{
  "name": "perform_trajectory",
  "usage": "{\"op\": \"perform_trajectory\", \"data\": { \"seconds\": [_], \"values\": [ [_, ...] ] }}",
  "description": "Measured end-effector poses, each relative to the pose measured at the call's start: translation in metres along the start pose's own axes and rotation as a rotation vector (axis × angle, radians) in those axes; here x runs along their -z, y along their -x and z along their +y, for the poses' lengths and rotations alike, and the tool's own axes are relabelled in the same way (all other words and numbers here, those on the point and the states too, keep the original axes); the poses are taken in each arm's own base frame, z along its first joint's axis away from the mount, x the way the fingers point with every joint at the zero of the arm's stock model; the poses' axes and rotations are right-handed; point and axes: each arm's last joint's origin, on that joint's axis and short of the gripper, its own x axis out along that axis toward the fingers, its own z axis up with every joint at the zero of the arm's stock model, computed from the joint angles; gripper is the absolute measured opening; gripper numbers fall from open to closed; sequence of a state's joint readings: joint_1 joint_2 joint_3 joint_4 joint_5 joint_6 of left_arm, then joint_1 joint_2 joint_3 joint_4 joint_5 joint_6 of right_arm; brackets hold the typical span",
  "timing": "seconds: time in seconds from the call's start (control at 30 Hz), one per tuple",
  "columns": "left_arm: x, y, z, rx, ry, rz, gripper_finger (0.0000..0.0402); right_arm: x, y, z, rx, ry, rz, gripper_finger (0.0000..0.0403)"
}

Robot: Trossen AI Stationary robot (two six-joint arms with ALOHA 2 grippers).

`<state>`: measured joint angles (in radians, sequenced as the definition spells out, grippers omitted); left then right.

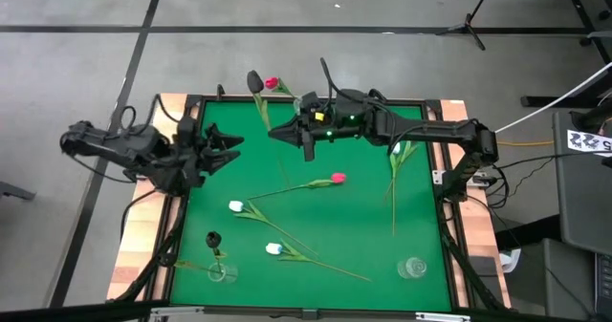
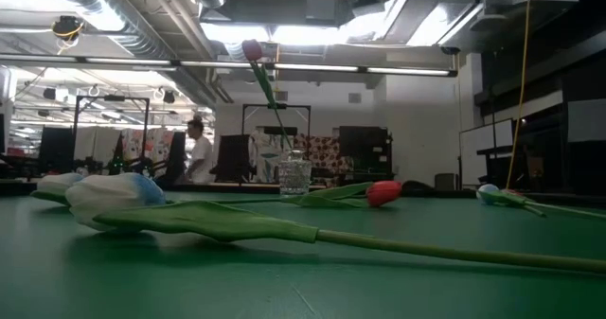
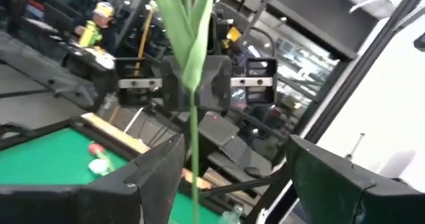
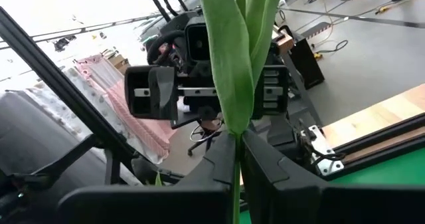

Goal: Sort flowers into vase by color
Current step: Put the black flower into the bottom left transparent vase

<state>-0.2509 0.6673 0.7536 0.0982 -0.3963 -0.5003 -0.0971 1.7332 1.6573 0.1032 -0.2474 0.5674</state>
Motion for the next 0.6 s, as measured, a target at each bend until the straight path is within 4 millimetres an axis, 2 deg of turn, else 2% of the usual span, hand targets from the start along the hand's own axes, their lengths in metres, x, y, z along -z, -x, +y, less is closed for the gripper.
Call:
{"op": "perform_trajectory", "data": {
  "seconds": [0.17, 0.3, 0.43, 0.6],
  "values": [
    [0.001, -0.017, 0.006, 0.045, -0.013, 0.015, 0.0258, 0.002, -0.001, 0.003, -0.006, 0.008, 0.005, 0.0015],
    [-0.004, -0.014, 0.009, 0.065, -0.031, 0.002, 0.0258, 0.002, -0.002, 0.008, -0.032, 0.06, -0.016, 0.0015],
    [-0.02, 0.011, 0.007, 0.1, -0.042, -0.061, 0.0258, 0.006, -0.005, 0.035, -0.16, 0.223, -0.076, 0.0015],
    [-0.04, 0.053, 0.013, 0.053, -0.007, -0.173, 0.0258, 0.029, -0.011, 0.078, -0.226, 0.362, -0.13, 0.0014]
  ]
}}
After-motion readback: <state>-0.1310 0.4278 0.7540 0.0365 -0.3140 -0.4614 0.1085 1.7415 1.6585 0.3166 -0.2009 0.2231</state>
